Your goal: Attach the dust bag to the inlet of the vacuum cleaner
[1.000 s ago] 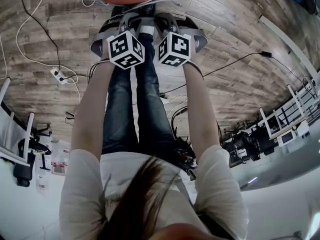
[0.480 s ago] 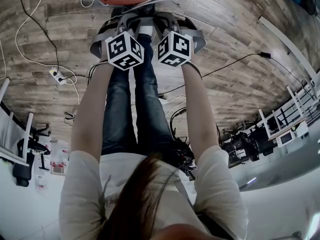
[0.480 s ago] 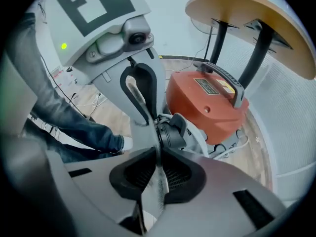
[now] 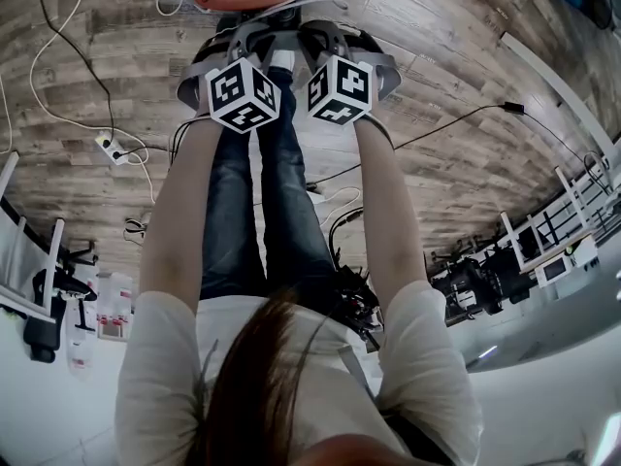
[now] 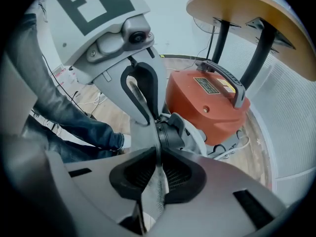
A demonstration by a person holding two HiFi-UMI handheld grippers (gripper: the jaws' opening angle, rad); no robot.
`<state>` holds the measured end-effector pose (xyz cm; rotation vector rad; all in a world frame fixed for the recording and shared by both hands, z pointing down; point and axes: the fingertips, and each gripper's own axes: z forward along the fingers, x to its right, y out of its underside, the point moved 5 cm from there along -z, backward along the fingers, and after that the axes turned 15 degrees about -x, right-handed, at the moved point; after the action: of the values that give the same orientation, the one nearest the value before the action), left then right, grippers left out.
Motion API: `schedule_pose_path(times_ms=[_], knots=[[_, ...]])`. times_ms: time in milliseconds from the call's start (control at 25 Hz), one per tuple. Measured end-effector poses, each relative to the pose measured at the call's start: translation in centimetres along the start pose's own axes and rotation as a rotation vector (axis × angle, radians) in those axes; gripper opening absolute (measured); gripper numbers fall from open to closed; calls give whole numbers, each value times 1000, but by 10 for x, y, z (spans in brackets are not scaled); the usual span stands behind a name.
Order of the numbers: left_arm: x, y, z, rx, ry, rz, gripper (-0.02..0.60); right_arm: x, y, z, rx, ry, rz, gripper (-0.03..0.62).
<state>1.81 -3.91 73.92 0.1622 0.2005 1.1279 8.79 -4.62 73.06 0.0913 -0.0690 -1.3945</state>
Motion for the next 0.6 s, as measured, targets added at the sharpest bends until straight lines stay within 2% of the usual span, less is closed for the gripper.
schedule_pose_path(times_ms=[400,600], knots=[[0,0,1,-5,9,-75,58,1,0,-1,-2,1,84,52],[-2,1,0,-10,49,-107,58,1,-1,-3,3,-4,132,54]])
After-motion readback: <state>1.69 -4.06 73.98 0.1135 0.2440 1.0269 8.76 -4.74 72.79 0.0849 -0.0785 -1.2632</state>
